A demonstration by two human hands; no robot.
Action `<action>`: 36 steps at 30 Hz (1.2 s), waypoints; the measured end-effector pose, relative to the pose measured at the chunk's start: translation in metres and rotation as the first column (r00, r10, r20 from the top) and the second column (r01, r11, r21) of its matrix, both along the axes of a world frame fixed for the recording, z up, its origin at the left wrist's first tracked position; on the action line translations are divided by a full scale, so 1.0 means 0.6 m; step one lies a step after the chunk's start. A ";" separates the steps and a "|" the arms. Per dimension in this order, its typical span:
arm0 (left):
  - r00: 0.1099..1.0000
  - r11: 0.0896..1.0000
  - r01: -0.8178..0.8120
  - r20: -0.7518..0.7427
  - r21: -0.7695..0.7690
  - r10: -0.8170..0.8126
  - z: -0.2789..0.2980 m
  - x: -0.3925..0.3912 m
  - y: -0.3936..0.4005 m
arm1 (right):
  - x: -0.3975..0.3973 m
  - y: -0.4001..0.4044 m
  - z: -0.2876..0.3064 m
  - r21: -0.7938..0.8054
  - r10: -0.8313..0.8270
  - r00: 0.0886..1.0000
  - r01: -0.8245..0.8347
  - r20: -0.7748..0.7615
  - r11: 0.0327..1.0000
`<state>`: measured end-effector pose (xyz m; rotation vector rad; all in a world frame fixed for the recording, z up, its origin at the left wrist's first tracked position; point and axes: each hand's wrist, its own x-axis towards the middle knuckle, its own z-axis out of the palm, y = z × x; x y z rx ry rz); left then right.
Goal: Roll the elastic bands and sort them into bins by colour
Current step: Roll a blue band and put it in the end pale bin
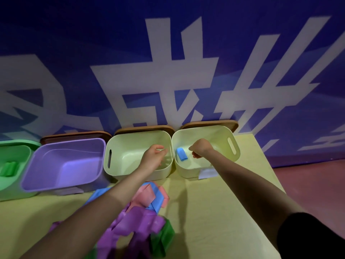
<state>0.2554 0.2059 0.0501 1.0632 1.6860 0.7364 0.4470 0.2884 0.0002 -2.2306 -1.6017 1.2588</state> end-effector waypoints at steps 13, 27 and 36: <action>0.994 0.990 -0.056 0.098 0.131 0.043 0.045 -0.050 -0.111 | -0.024 -0.117 0.113 0.413 -0.014 0.935 0.170 -0.354 0.895; 0.996 0.998 -0.053 0.077 -0.017 0.055 -0.014 -0.131 -0.241 | -0.084 -0.322 0.050 0.332 -0.036 0.824 0.268 -0.565 0.904; 0.992 0.976 0.089 -0.065 -0.201 -0.104 -0.103 -0.149 -0.371 | -0.153 -0.437 -0.049 0.134 0.189 0.876 -0.144 -0.444 0.981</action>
